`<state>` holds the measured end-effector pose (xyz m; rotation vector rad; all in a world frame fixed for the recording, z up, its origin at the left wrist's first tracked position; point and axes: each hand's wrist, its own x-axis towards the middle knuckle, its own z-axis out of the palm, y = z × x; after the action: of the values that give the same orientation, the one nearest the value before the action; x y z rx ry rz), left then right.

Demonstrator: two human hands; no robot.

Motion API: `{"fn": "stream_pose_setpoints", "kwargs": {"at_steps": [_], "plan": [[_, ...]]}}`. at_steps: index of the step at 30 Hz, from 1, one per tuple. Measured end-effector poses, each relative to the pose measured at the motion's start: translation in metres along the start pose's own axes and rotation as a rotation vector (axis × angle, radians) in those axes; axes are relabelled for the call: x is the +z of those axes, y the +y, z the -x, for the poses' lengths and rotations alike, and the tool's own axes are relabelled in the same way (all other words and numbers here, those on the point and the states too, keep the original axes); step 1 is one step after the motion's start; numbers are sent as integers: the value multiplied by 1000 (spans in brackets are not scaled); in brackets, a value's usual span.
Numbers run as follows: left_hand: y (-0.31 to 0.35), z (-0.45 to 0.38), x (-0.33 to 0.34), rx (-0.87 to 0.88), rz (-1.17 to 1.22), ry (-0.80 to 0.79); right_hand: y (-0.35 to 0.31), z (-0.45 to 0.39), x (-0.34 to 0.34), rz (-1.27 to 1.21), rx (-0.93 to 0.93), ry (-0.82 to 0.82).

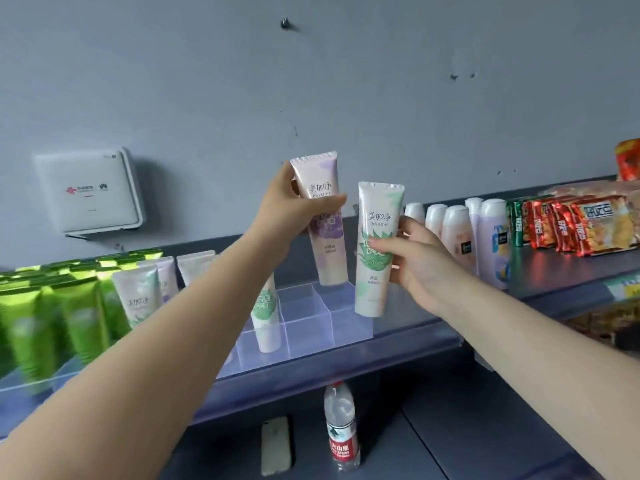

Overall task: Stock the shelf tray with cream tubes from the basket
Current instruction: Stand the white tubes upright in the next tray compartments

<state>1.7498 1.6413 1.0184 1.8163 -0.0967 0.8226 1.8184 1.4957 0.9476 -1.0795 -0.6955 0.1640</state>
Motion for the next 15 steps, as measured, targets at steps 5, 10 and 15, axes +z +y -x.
{"fn": "stream_pose_setpoints", "kwargs": {"at_steps": [5,10,15], "plan": [[9,-25,-27,-4,-82,38,6,-28,18,22,-8,-106],[12,-44,-45,-16,-201,25,10,-47,29,96,-6,-174],[7,-56,-54,-62,-230,18,13,-61,34,160,0,-226]]}}
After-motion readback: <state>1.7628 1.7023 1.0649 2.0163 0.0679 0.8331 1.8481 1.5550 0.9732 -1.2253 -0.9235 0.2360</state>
